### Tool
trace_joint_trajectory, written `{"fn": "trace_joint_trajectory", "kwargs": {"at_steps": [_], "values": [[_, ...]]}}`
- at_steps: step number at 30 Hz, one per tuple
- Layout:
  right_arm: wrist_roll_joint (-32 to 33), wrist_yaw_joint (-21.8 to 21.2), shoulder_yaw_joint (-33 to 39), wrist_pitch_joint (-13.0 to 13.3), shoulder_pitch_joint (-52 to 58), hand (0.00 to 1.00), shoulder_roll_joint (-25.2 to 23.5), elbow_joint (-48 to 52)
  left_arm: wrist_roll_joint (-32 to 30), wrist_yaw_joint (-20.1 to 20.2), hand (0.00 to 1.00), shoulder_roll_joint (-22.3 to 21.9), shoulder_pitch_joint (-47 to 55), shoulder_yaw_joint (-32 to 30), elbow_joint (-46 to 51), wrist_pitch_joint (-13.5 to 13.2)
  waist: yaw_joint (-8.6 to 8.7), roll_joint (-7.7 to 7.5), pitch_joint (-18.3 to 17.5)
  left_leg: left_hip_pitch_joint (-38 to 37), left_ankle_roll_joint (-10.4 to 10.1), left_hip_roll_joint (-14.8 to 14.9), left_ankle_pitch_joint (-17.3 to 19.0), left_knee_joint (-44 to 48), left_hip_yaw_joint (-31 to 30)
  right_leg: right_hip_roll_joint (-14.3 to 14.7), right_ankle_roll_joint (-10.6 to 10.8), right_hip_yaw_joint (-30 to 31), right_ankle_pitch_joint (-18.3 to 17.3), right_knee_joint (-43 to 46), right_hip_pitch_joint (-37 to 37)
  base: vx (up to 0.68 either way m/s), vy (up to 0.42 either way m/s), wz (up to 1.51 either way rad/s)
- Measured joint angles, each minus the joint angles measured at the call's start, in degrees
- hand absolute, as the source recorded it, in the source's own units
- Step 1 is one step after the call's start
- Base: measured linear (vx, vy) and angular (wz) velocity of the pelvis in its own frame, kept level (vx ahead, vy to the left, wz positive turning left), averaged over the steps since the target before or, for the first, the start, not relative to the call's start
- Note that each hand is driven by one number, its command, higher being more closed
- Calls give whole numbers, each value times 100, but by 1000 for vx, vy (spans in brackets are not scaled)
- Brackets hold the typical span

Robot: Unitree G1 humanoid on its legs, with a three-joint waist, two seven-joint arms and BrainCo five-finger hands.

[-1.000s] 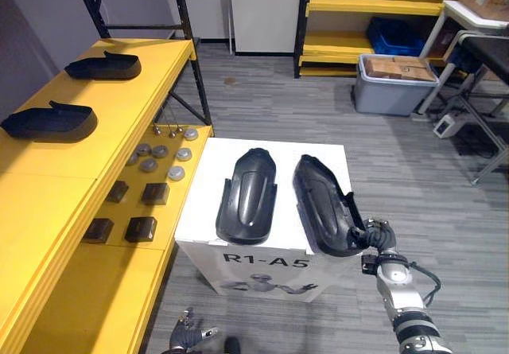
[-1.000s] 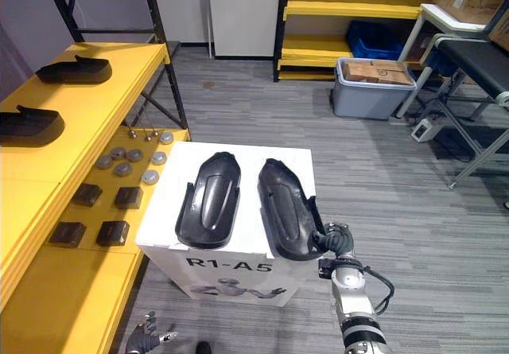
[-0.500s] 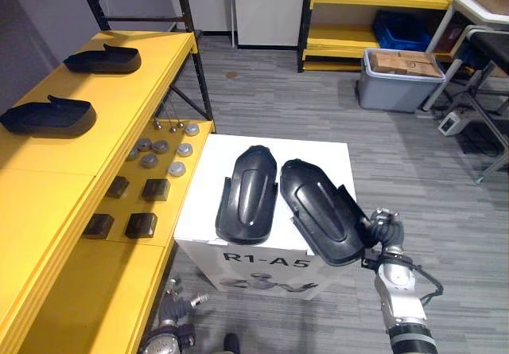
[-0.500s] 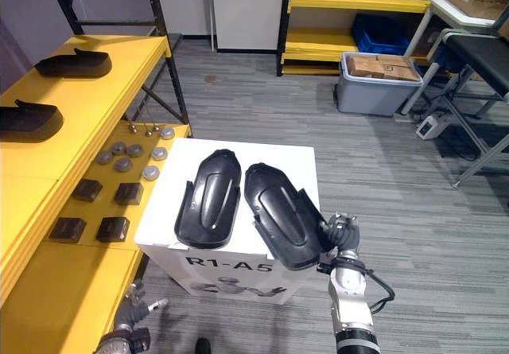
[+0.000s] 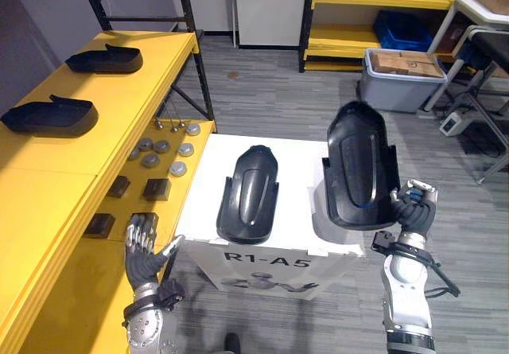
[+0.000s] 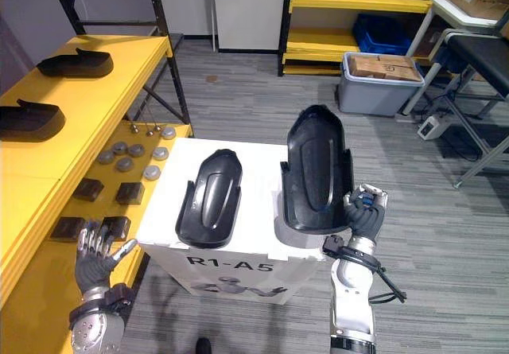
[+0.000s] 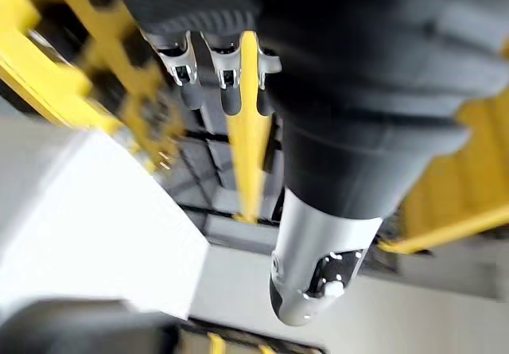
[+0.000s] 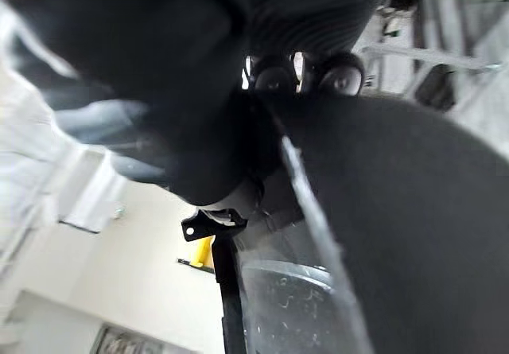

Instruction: Walk over and take plastic housings, then place them on the shelf

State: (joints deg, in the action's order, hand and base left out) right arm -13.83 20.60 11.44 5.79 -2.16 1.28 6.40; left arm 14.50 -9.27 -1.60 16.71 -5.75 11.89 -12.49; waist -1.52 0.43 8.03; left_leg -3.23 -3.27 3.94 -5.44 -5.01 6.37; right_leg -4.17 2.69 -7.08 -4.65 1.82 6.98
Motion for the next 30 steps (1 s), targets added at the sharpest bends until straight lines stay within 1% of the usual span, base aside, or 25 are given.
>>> {"fn": "trace_joint_trajectory", "kwargs": {"at_steps": [3, 5, 6, 8, 9, 12, 14, 19, 21, 25, 26, 27, 28, 29, 30], "values": [[4, 30, -271, 2, -11, 100, -3, 2, 25, 21, 0, 5, -193, 554, 115, -28, 7, 46, -23, -18, 3, 3, -3, 1, -20, 2, 0, -6, 0, 87, -16, -1, 0, 1], [23, 29, -509, 3, -41, 100, -5, 119, 289, 74, 0, 21, -382, 966, 115, -28, 23, 94, -53, -16, 5, 6, -4, 1, -16, 3, 1, 4, 1, 139, -50, 0, 0, 0], [25, 29, -605, 4, -43, 100, -5, 172, 348, 79, 0, 21, -424, 1060, 115, -28, 35, 105, -60, -17, 6, 8, -5, 2, -15, 4, 2, 6, 2, 155, -56, 0, 0, 0], [29, 28, -912, 60, -115, 100, -4, 302, 474, 82, 0, 46, -656, 1392, 107, -26, 68, 116, -68, -38, 7, 16, -6, 2, -7, 11, 2, 20, 3, 175, -50, 0, 0, 0], [28, 27, -975, 67, -146, 100, -3, 338, 492, 81, 0, 65, -733, 1437, 93, -26, 69, 119, -70, -38, 8, 17, -7, 2, -3, 12, 2, 23, 3, 175, -52, -22, 3, -4], [24, -14, -1382, 176, -311, 100, -2, 431, 560, 68, 0, 208, -1195, 1898, -75, 4, 66, 148, -92, -90, 11, 19, -10, 2, 19, 11, 5, 38, 5, 183, -15, -14, 3, -2], [20, -42, -1516, 196, -312, 100, -1, 442, 565, 62, 0, 241, -1318, 2010, -195, 25, 67, 155, -110, -112, 11, 19, -10, 2, 19, 11, 6, 38, 5, 188, 3, 0, 0, 0], [1, -107, -2175, 210, -399, 100, 7, 444, 744, -63, 0, 273, -1718, 2482, -723, 237, 65, 189, -158, -111, 15, 22, -13, 1, 78, 14, 7, 119, 6, 206, -39, -22, 5, -6], [-6, -93, -2273, 210, -473, 100, 16, 444, 921, -201, 0, 280, -1812, 2533, -872, 255, 68, 194, -185, -99, 19, 25, -16, 1, 151, 14, 8, 184, 7, 206, -87, -26, 10, -16], [2, -87, -2296, 210, -480, 100, 35, 444, 1195, -330, 0, 330, -2116, 2638, -1122, 308, 85, 197, -209, -95, 35, 24, -31, 1, 166, 13, 12, 194, 10, 206, -99, -8, 2, -2], [5, -92, -2415, 210, -480, 100, 90, 443, 1319, -350, 0, 411, -2214, 2799, -1162, 326, 93, 198, -225, -94, 37, 24, -33, 1, 168, 14, 12, 197, 10, 205, -102, 0, 0, 0], [5, -92, -2476, 211, -480, 100, 113, 444, 1386, -384, 0, 423, -2245, 2834, -1192, 336, 99, 199, -241, -89, 38, 24, -34, 1, 169, 14, 12, 198, 10, 205, -107, 0, 0, 0], [6, -100, -2594, 211, -480, 100, 124, 441, 1608, -427, 0, 437, -2289, 2881, -1269, 359, 132, 200, -278, -84, 39, 24, -35, 1, 170, 14, 12, 200, 11, 205, -112, 0, 0, 0], [5, -106, -2637, 211, -480, 100, 125, 440, 1706, -433, 100, 454, -2300, 2902, -1316, 375, 145, 197, -305, -80, 39, 24, -35, 1, 171, 14, 12, 200, 11, 205, -115, 0, 0, 0], [5, -106, -2647, 212, -480, 100, 127, 439, 1765, -443, 100, 481, -2302, 2932, -1320, 379, 155, 196, -323, -76, 40, 25, -35, 1, 170, 15, 12, 200, 12, 205, -119, 0, 0, 0]]}}
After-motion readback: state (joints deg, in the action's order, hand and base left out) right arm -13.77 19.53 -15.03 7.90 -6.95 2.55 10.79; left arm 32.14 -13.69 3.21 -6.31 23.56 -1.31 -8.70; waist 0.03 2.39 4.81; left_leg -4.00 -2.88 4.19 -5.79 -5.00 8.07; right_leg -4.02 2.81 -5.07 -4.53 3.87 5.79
